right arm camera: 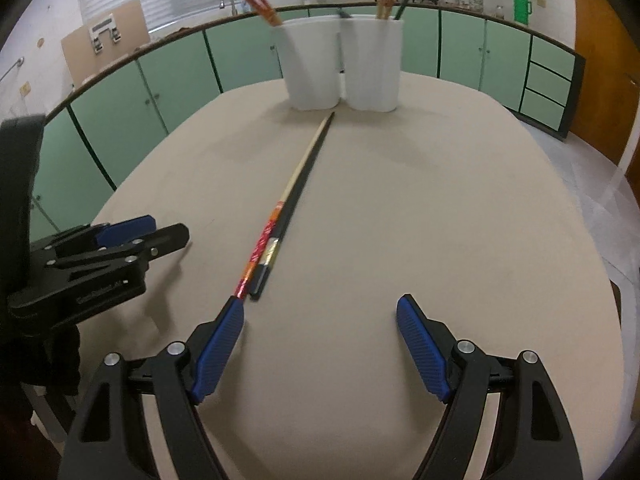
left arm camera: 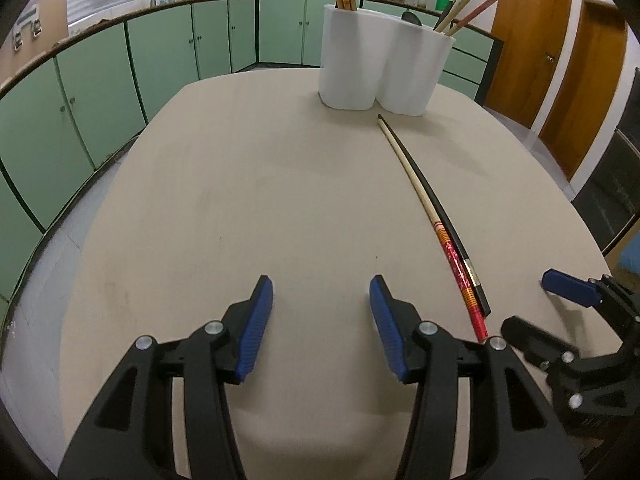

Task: Organize utensils
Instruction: 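Move both open tools down toward the last two chopsticks, then grasp the black chopstick with the right tool while the left tool grasps the red-patterned chopstick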

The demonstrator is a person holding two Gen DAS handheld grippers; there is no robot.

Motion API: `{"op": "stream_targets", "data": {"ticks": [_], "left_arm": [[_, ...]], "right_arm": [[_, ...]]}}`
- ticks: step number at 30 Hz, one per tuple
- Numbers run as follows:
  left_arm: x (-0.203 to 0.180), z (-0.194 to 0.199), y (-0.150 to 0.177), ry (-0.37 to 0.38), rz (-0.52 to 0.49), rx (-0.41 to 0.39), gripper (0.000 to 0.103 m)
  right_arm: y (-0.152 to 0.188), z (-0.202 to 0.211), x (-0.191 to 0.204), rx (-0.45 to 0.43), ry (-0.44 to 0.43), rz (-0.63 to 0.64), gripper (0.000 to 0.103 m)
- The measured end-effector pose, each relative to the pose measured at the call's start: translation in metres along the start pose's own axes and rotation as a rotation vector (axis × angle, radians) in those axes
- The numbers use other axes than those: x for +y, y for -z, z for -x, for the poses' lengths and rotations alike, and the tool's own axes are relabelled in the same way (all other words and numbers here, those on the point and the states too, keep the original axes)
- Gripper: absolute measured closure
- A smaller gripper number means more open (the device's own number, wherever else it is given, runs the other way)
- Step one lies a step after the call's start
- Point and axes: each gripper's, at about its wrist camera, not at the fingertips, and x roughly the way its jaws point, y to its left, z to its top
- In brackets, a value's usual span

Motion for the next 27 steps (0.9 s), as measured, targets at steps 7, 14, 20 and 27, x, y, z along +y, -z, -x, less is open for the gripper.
{"op": "stream_targets", "data": {"ticks": [7, 14, 20, 27], "left_arm": [[-0.002, -0.003, 0.003, 0.001, 0.008, 0.002, 0.053], [0.001, -0.001, 0.002, -0.001, 0.014, 0.001, 0.053], [0.001, -0.001, 0.002, -0.002, 0.015, -0.001, 0.052], [0.006, 0.0, 0.002, -0.014, 0.025, -0.004, 0.052]], "right_arm": [[-0.006, -0.005, 0.016, 0.003, 0.007, 0.033, 0.026], [-0.004, 0.002, 0.013, -0.016, 0.038, 0.037, 0.026], [-0.002, -0.005, 0.016, 0.014, 0.054, 0.057, 0.026], [-0.007, -0.009, 0.026, 0.008, 0.042, 0.061, 0.044]]}}
